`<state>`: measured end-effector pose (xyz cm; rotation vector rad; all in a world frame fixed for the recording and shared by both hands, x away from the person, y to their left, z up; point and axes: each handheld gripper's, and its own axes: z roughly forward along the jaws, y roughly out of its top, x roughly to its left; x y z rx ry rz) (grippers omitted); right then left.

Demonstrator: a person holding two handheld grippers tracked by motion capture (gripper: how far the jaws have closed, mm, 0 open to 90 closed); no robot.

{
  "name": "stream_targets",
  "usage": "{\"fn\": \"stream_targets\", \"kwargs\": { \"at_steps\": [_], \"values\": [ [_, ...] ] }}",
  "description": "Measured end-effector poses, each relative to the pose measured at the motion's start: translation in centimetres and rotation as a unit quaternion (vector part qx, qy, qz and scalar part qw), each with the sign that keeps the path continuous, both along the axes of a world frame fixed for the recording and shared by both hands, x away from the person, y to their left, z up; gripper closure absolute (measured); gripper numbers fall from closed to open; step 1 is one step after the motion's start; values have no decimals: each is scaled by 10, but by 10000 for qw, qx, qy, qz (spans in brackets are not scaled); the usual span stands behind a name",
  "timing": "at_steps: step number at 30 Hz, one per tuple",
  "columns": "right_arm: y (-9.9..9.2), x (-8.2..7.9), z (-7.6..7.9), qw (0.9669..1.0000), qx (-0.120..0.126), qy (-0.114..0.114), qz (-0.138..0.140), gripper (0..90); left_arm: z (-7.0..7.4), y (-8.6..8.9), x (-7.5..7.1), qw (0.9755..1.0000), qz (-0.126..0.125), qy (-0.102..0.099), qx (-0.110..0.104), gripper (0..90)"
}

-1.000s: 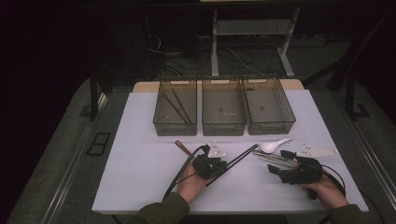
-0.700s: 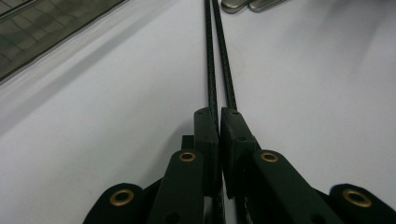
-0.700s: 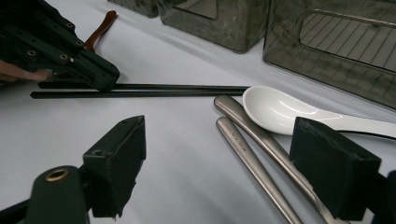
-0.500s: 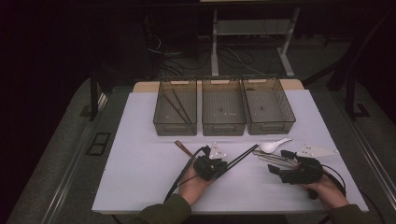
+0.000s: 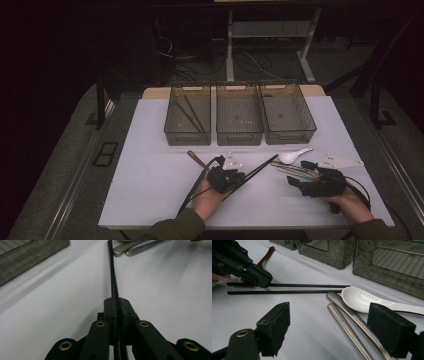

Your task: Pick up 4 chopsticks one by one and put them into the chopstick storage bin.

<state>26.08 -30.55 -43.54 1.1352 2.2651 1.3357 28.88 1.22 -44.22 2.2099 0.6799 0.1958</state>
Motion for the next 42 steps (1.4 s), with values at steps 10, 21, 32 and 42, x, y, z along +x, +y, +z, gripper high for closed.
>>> {"fn": "stream_targets", "kwargs": {
  "at_steps": [10,21,32,42],
  "values": [
    [0,0,0,10000,-16,-22,13,182,10,4,-2,9997,-81,69,-222,849],
    [10,-3,-4,9999,-35,-138,21,178,17,13,0,9992,-83,92,-390,849],
    [18,-5,-8,9997,-113,-160,165,175,29,34,7,9983,-148,18,-556,849],
    [20,-6,-7,9993,-144,-193,270,175,41,57,17,9975,-150,-20,-688,849]
  ]
}}
